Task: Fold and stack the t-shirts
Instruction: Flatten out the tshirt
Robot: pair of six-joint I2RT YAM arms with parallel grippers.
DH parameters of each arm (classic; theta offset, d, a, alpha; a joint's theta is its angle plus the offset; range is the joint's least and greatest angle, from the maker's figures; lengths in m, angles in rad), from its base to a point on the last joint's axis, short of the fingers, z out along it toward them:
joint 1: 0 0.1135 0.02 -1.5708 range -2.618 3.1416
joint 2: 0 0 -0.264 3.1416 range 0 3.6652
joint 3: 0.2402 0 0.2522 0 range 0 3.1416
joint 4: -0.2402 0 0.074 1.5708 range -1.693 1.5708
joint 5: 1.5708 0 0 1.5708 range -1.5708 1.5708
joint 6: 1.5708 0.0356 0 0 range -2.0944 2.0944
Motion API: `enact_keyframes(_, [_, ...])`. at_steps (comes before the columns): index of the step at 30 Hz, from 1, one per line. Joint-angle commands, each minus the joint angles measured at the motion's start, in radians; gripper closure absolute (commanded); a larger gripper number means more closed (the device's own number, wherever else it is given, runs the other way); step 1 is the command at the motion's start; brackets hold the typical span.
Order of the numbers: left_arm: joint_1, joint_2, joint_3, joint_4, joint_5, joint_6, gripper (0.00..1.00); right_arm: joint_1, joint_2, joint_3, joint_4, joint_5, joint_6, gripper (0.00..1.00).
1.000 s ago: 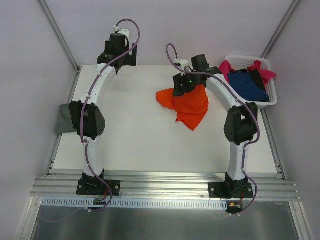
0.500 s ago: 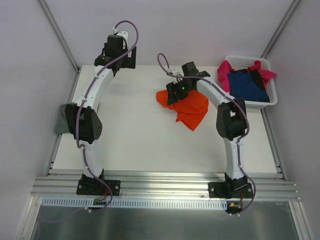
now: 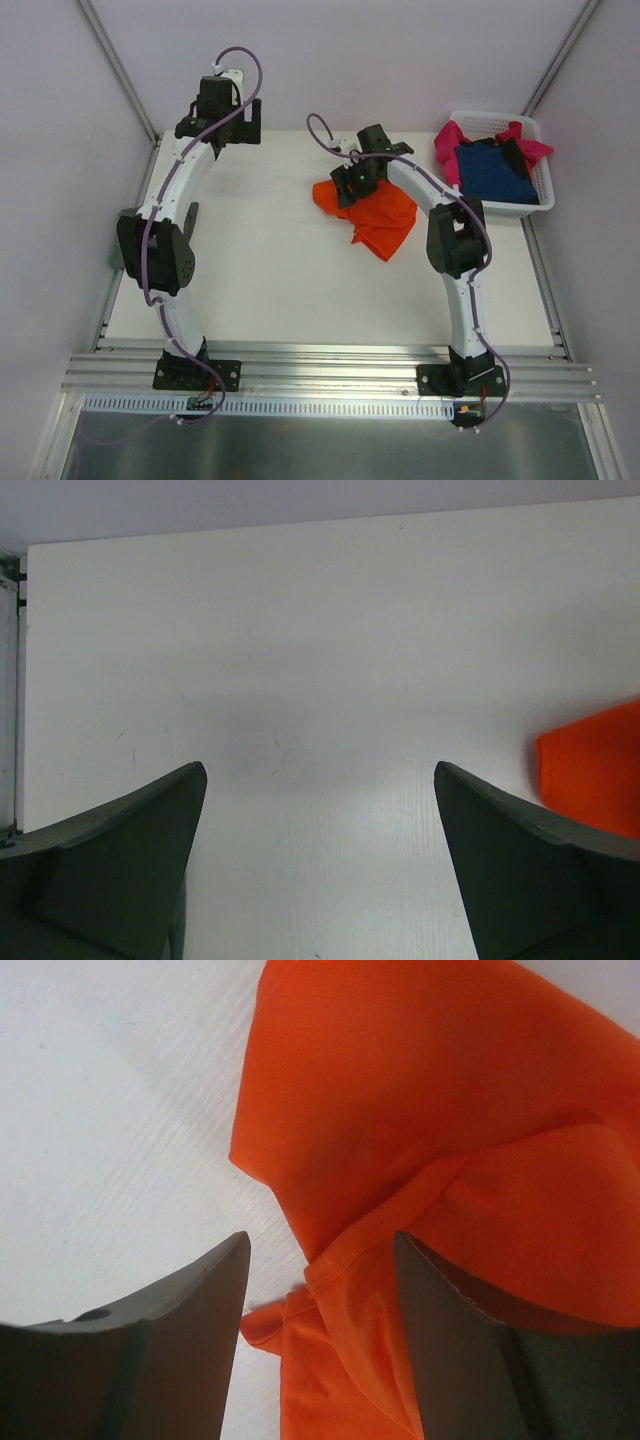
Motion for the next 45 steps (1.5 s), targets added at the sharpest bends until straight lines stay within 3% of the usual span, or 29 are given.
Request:
enact_keyframes(1, [0.010,-0.032,0.004,0.017,0.030,-0.040,0.01,-0.002,-0.110,-0.002,0.017,0.088,-0.050,0.37])
enact_keyframes(16, [0.012,-0.052,-0.016,0.015,0.049,-0.032,0.01,0.021,0.096,0.073,0.014,0.191,-0.076,0.41])
enact_keyframes(19, [0.012,-0.053,-0.019,0.015,0.053,-0.032,0.01,0.021,0.100,0.071,0.010,0.202,-0.084,0.50])
enact_keyframes(22, [0.012,-0.047,-0.008,0.015,0.061,-0.034,0.01,0.021,0.067,0.056,0.007,0.231,-0.090,0.73])
enact_keyframes(23, [0.012,-0.043,-0.002,0.015,0.061,-0.032,0.01,0.021,0.045,0.050,0.013,0.245,-0.088,0.86])
enact_keyframes(25, [0.012,-0.040,0.007,0.015,0.056,-0.026,0.01,0.021,-0.016,0.038,0.026,0.279,-0.085,1.00])
enact_keyframes(32, [0.082,-0.049,0.027,0.015,0.003,-0.098,0.01,0.024,-0.081,0.284,-0.109,0.193,-0.020,0.99])
enact_keyframes(38, [0.128,-0.050,0.055,0.017,-0.016,-0.063,0.01,0.052,-0.154,0.327,-0.083,0.127,0.026,0.99])
enact_keyframes(45, [0.174,-0.055,0.085,0.019,-0.045,-0.054,0.01,0.096,-0.208,0.383,0.007,-0.118,0.169,0.99])
